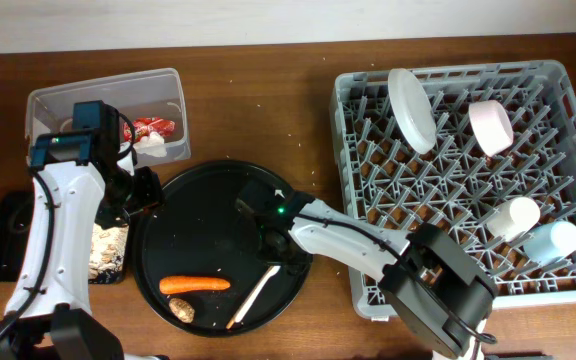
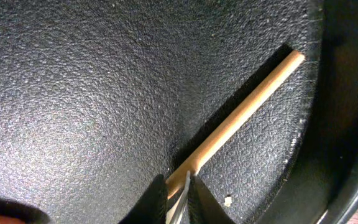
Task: Sort waste into correct bins and load items into the dishwasher rack
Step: 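Grasp the white fork on the platter with the right gripper, then carry the white fork to the rack's left edge and release, then grasp the wooden chopstick on the platter with the right gripper, then place the chopstick in the rack beside the fork and release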
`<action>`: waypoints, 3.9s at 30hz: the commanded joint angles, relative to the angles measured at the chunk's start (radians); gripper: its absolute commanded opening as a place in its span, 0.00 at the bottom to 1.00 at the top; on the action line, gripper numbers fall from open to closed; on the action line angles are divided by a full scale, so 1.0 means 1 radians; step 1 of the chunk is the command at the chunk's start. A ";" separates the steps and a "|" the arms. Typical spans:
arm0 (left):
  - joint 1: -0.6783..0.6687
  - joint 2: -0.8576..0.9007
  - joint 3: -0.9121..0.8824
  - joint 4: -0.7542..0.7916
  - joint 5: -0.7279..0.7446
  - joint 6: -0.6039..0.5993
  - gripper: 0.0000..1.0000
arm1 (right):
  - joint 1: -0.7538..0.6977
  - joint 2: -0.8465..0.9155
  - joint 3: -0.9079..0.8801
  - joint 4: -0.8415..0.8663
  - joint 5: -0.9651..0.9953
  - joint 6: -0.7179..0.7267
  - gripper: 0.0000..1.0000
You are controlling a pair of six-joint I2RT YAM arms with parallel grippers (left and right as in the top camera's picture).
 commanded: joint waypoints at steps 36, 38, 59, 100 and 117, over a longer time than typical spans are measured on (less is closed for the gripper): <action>-0.001 -0.012 -0.009 -0.005 0.007 -0.003 0.64 | -0.467 -0.303 0.039 -0.135 0.259 -0.968 0.17; -0.001 -0.012 -0.009 -0.005 0.007 -0.003 0.64 | -0.467 -0.302 0.039 -0.136 0.254 -0.968 0.36; -0.001 -0.012 -0.009 -0.009 0.008 -0.003 0.64 | 0.029 -0.226 0.135 -0.056 -0.197 -0.343 0.77; -0.003 -0.012 -0.009 -0.013 0.007 -0.003 0.64 | 0.070 0.119 0.138 -0.087 -0.003 0.316 0.04; -0.003 -0.012 -0.009 -0.009 0.007 -0.003 0.64 | -0.113 -0.222 0.160 -0.334 0.285 -0.195 0.04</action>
